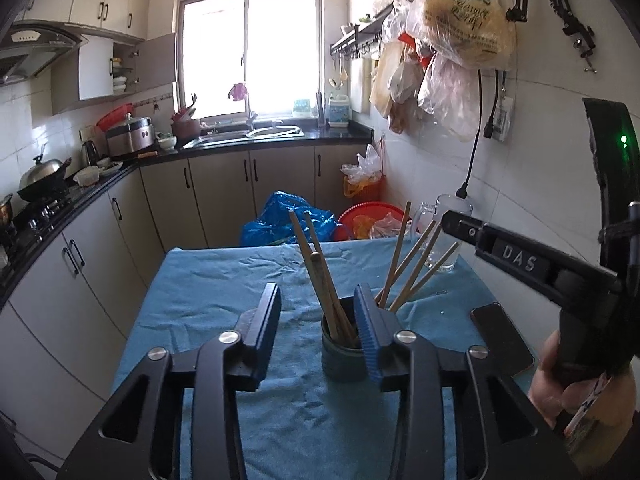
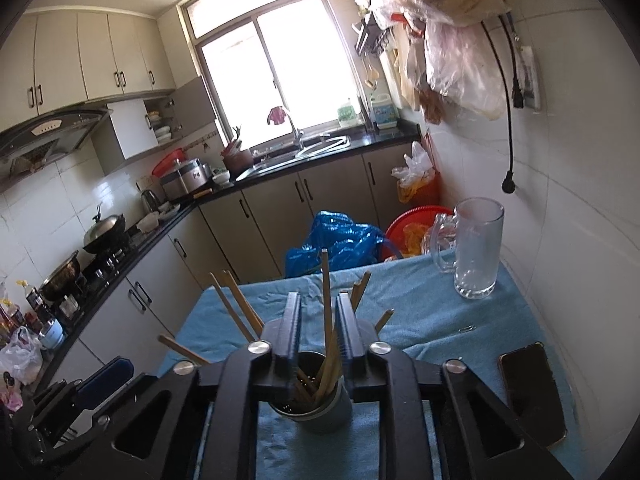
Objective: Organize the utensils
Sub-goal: 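Raise both open tools up and back away from the black holder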
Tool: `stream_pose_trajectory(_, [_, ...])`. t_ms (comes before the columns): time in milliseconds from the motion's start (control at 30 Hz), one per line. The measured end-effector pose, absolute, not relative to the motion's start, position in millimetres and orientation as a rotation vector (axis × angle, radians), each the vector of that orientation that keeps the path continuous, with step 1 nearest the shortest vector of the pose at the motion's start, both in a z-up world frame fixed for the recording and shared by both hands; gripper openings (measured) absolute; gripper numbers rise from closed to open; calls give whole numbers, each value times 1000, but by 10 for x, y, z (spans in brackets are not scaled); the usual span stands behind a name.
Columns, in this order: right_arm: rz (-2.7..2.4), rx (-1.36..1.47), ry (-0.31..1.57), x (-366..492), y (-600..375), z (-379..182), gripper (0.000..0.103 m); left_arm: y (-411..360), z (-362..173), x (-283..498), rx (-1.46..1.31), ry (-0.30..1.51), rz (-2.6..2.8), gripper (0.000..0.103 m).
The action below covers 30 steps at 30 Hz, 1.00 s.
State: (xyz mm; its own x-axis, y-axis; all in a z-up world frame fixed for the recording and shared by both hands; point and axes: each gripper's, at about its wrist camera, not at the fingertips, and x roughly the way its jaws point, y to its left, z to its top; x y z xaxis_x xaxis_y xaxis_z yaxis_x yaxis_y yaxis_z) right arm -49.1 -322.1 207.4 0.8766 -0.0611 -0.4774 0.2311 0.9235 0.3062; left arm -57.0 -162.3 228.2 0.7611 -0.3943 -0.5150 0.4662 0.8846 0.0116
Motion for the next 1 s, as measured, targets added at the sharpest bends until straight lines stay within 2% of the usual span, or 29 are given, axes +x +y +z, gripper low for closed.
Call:
stream_pose_trajectory(67, [-155, 366, 464, -603, -3190, 2152, 22, -1571, 2319, -676, 148, 507, -460, 46])
stream_pose_trajectory(200, [-156, 360, 435, -834, -3118, 2281, 32, -1434, 2402, -919, 141, 471, -441, 59])
stream_pose_trajectory(333, [-159, 343, 418, -1084, -3021, 2357, 38, -1262, 2445, -1140, 114, 454, -430, 70])
stream_pose_trajectory(667, [-181, 329, 438, -1660, -2827, 2252, 49, -924, 2441, -1630, 84, 441, -397, 80])
stream_pose_trajectory(1000, [-173, 368, 479, -2006, -2691, 1977, 52, -686, 2434, -2024, 96, 346, -309, 98])
